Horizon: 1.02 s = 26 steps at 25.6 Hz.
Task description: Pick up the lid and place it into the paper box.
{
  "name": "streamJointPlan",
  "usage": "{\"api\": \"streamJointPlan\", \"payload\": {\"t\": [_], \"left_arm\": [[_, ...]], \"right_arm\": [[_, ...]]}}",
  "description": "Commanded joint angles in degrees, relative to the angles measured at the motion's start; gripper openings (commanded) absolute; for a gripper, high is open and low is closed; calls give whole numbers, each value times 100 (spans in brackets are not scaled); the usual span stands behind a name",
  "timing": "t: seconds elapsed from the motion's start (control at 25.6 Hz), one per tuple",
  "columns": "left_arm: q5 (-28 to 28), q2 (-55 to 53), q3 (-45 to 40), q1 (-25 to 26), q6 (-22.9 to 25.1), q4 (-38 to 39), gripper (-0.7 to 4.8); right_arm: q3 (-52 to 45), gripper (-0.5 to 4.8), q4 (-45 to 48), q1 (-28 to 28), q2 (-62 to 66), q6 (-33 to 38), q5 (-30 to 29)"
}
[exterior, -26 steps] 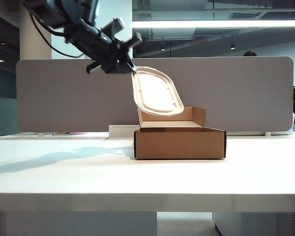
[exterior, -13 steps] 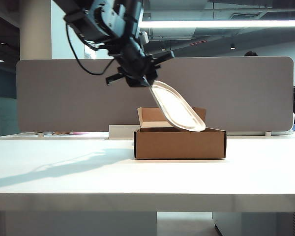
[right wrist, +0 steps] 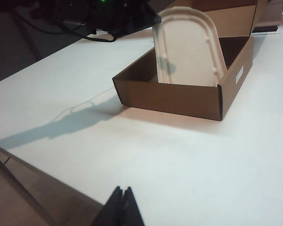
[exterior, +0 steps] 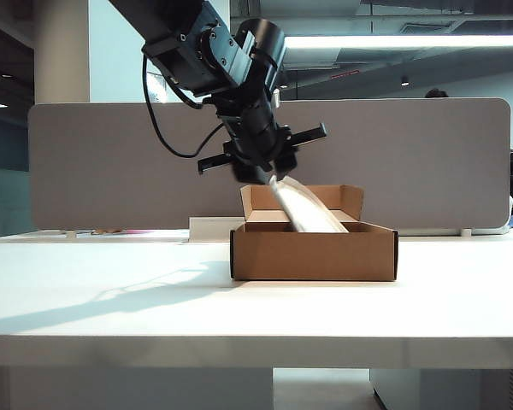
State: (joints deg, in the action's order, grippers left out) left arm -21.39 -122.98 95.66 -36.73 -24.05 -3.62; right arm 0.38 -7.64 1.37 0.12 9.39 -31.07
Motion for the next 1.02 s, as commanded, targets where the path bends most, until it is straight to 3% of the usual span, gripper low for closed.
{"api": "streamJointPlan", "payload": {"t": [0.04,0.23,0.63,0.7,0.78,1.02], "left_arm": [[-22,46,61,13,4,153,135],[-26,175,59,9,225,227,186],[-46,929,59,240,1333,358,183],[-44,1377,59,404,1871,758,134],[-37,1727,57,590,1958,1233,79],[33,2164,46,1086,2070,1834,74]], "right_arm": [[-24,-8,59,2,-2,4,9],[-24,-8,59,2,-2,4,9],[-24,-8,61,0,-2,4,39],[-24,-8,66,0,-2,2,315],[-24,-8,61,0,-2,2,645],[-24,-8,63,0,-2,-44,1283]]}}
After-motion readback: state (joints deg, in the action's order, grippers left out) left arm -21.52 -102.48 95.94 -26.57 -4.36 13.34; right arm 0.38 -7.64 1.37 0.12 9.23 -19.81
